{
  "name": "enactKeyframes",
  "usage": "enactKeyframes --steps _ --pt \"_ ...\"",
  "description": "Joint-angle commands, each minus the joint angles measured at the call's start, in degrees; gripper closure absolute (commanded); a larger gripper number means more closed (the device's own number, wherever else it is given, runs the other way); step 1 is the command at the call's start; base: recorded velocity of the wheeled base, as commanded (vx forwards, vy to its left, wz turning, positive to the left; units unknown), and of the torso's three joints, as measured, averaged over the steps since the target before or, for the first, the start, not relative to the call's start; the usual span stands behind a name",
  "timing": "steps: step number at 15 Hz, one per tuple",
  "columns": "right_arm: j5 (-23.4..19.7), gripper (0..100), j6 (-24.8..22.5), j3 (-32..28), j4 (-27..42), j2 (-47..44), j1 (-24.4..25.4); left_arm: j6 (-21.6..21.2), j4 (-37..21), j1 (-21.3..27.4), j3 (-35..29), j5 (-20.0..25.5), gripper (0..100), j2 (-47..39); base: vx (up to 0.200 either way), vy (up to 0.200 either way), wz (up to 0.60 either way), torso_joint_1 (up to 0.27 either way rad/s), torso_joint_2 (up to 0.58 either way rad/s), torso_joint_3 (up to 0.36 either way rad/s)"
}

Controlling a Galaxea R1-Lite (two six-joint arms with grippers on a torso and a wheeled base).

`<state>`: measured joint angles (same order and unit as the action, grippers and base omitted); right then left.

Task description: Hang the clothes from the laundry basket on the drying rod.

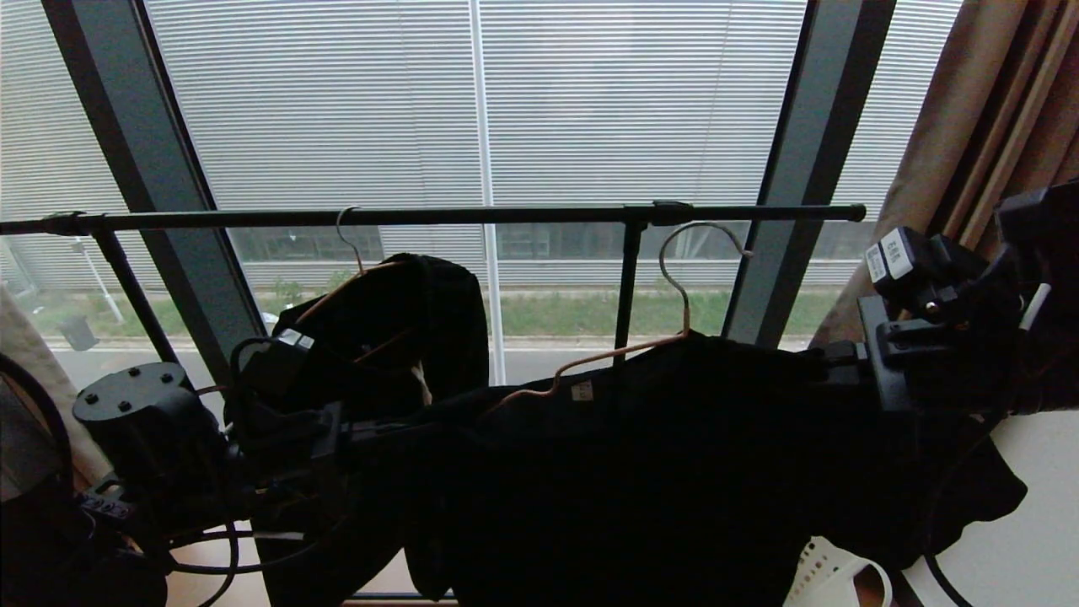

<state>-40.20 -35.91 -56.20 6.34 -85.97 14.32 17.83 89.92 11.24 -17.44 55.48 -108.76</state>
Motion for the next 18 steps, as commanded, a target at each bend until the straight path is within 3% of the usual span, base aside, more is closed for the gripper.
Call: enactKeyframes --steps 1,3,7,8,10,12,17,18 --pt "0.0 100 0.5 1.8 -1.0 0.3 0.6 0.0 0.1 -0.8 -0.7 0.0 100 1.5 0.000 0.000 0.00 0.000 0.00 0.000" --pt "-0.2 100 1.9 4.7 -5.0 0.3 1.8 -0.1 -0.2 -1.4 -3.5 -0.1 100 3.0 0.000 0.000 0.00 0.000 0.00 0.000" --pt "-0.8 100 3.6 8.3 -11.2 0.5 2.5 -1.8 -20.7 -1.5 -12.2 -0.2 100 11.6 0.000 0.000 0.00 0.000 0.00 0.000" --pt "-0.8 100 3.6 8.7 -12.1 0.5 2.6 -7.3 -33.6 -1.6 -16.7 -0.4 100 15.3 0.000 0.000 0.00 0.000 0.00 0.000" --pt "-0.9 100 3.7 9.6 -13.2 0.5 2.6 -14.3 -51.0 -1.2 -22.6 -3.4 100 19.0 0.000 0.000 0.00 0.000 0.00 0.000" --pt "-0.9 100 3.7 10.9 -15.5 0.4 2.6 -20.3 -60.7 0.5 -26.7 -7.8 100 19.8 0.000 0.000 0.00 0.000 0.00 0.000" --pt "-1.4 100 6.8 12.8 -19.3 0.5 2.6 -24.9 -71.1 5.0 -31.2 -11.5 100 20.9 0.000 0.000 0.00 0.000 0.00 0.000" --pt "-1.4 100 7.6 14.7 -23.2 0.5 2.7 -27.2 -74.2 6.3 -32.3 -15.5 100 20.8 0.000 0.000 0.00 0.000 0.00 0.000"
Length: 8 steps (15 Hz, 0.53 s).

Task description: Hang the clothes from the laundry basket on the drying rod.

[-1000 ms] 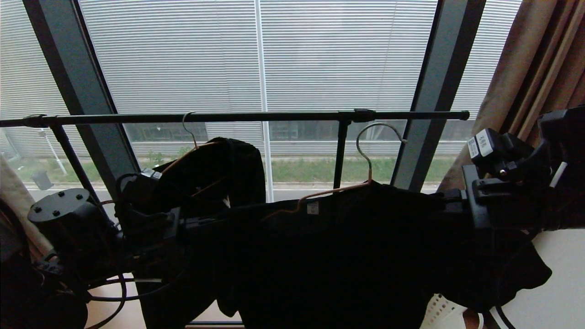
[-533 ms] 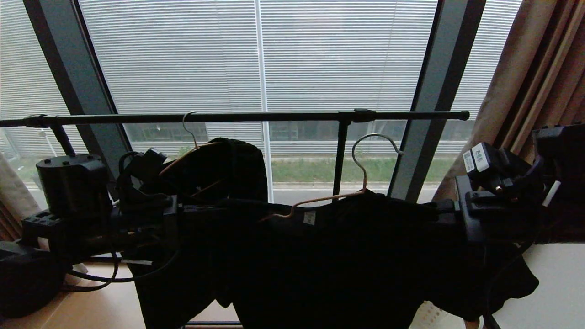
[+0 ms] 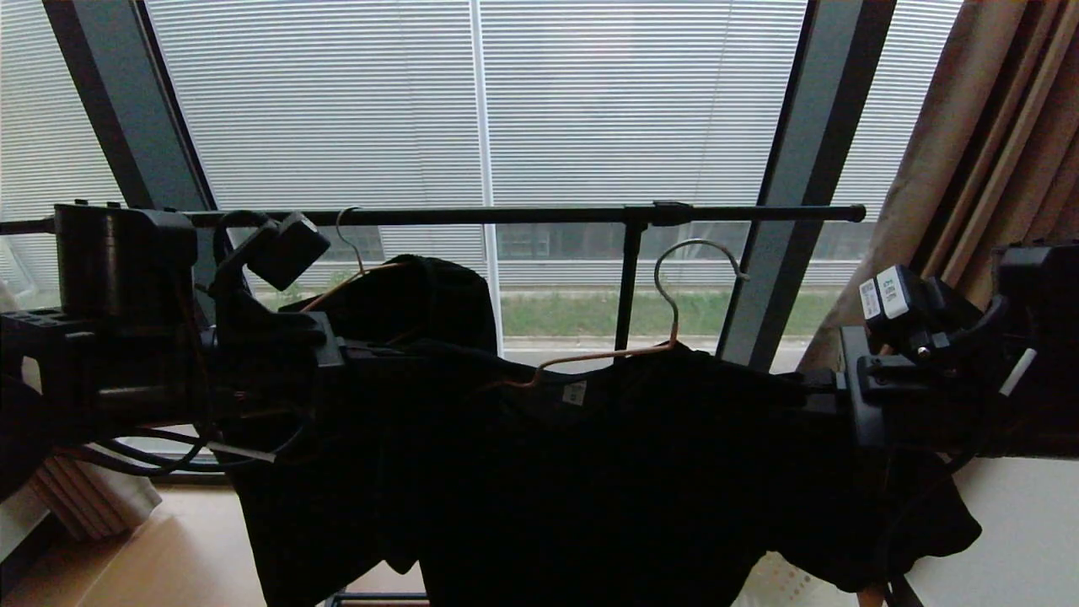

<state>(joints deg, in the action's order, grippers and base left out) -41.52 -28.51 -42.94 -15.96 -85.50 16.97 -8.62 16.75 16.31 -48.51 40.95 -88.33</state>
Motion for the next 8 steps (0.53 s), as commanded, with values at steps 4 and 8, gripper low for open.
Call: enactKeyframes --steps 4,8 --pt "-2.3 100 7.0 7.3 -12.3 0.0 0.2 -5.7 -2.6 2.5 -1.9 -7.9 100 0.3 0.000 0.000 0.00 0.000 0.00 0.000" --pt "-2.7 100 8.0 11.8 -17.7 -1.6 1.2 -5.7 -2.6 5.4 -3.8 -11.1 100 0.3 0.000 0.000 0.00 0.000 0.00 0.000"
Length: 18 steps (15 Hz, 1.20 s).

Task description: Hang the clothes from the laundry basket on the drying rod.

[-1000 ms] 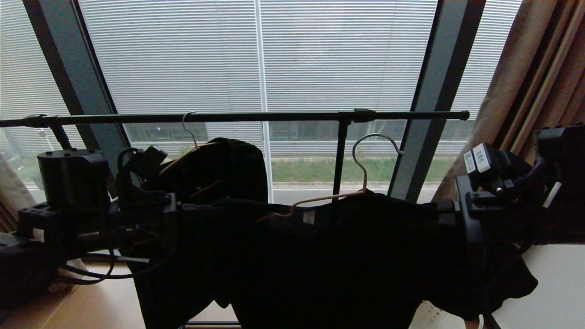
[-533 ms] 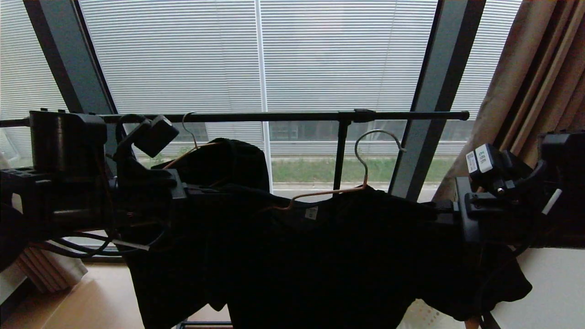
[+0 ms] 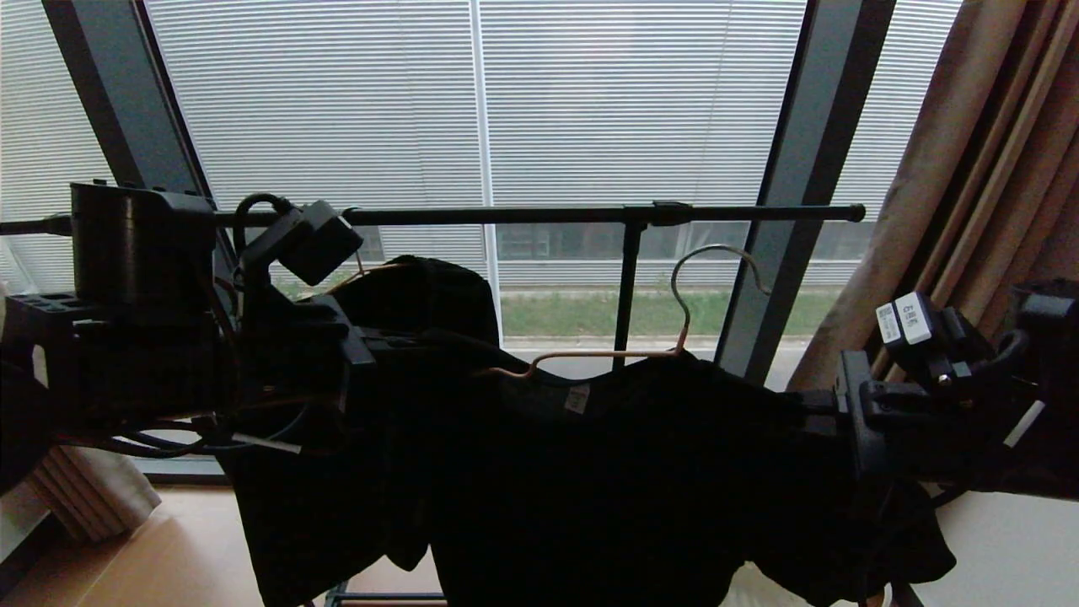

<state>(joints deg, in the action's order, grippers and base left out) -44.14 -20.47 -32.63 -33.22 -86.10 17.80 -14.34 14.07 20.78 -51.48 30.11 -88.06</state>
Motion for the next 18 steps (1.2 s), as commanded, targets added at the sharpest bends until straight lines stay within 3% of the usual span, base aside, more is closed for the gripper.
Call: enactKeyframes --steps 1,7,10,13,16,18 --pt "-0.8 100 0.4 2.2 -2.0 -1.9 0.4 0.0 -0.1 1.5 -1.7 -0.4 100 0.0 0.000 0.000 0.00 0.000 0.00 0.000" --pt "-6.0 100 5.4 4.9 -12.4 -3.8 -1.6 -0.1 -0.8 2.1 -2.6 -0.5 100 -0.3 0.000 0.000 0.00 0.000 0.00 0.000" --pt "-10.2 100 5.3 5.1 -12.7 -3.3 -4.4 -0.1 -0.8 -0.1 -2.5 -0.5 100 0.0 0.000 0.000 0.00 0.000 0.00 0.000" --pt "-10.9 100 5.2 5.4 -14.0 -3.6 -5.4 -0.3 -0.8 -1.4 -2.7 -0.5 100 0.3 0.000 0.000 0.00 0.000 0.00 0.000" --pt "-12.5 100 5.3 5.7 -14.0 -4.0 -4.0 -1.7 -0.8 -1.8 -3.9 -0.5 100 0.0 0.000 0.000 0.00 0.000 0.00 0.000" --pt "-12.1 100 5.4 5.3 -14.2 -5.7 -1.3 -2.6 -0.9 0.7 -4.8 -0.6 100 -0.1 0.000 0.000 0.00 0.000 0.00 0.000"
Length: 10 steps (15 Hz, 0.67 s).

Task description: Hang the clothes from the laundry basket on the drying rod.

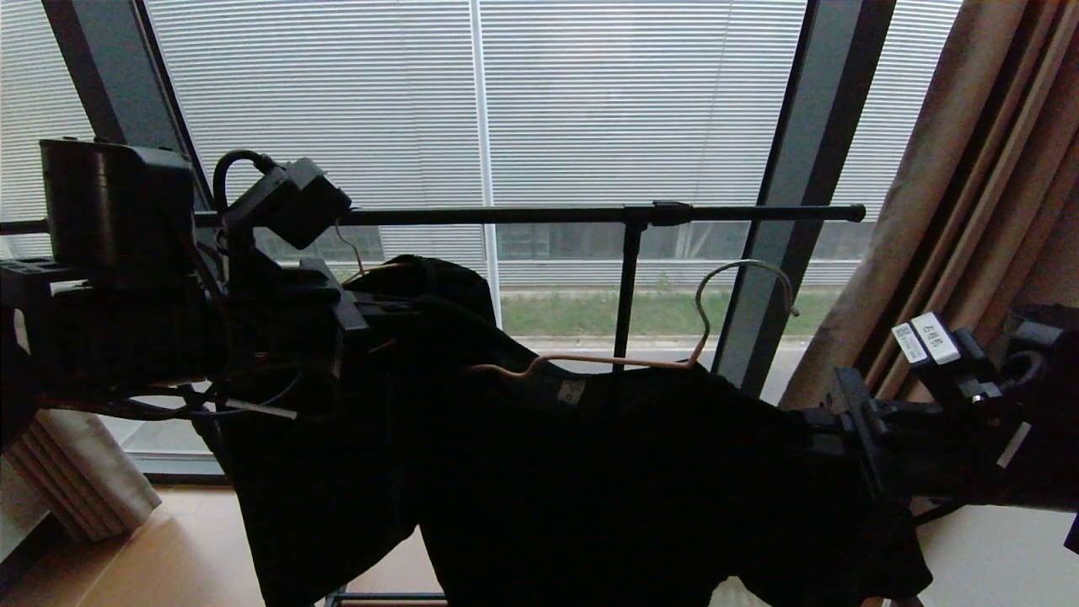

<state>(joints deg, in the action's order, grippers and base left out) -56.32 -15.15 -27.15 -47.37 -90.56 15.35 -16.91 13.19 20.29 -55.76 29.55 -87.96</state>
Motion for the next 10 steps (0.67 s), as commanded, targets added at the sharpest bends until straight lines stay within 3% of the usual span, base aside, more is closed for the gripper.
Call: enactKeyframes --steps 1,10 --pt "0.1 100 0.1 -0.2 -0.1 -1.4 1.5 -0.1 0.0 2.0 -0.8 0.0 100 -0.1 0.000 0.000 0.00 0.000 0.00 0.000" --pt "0.1 100 0.7 -0.5 -0.2 -3.5 3.6 -0.1 0.0 10.3 -1.2 -2.2 100 0.1 0.000 0.000 0.00 0.000 0.00 0.000"
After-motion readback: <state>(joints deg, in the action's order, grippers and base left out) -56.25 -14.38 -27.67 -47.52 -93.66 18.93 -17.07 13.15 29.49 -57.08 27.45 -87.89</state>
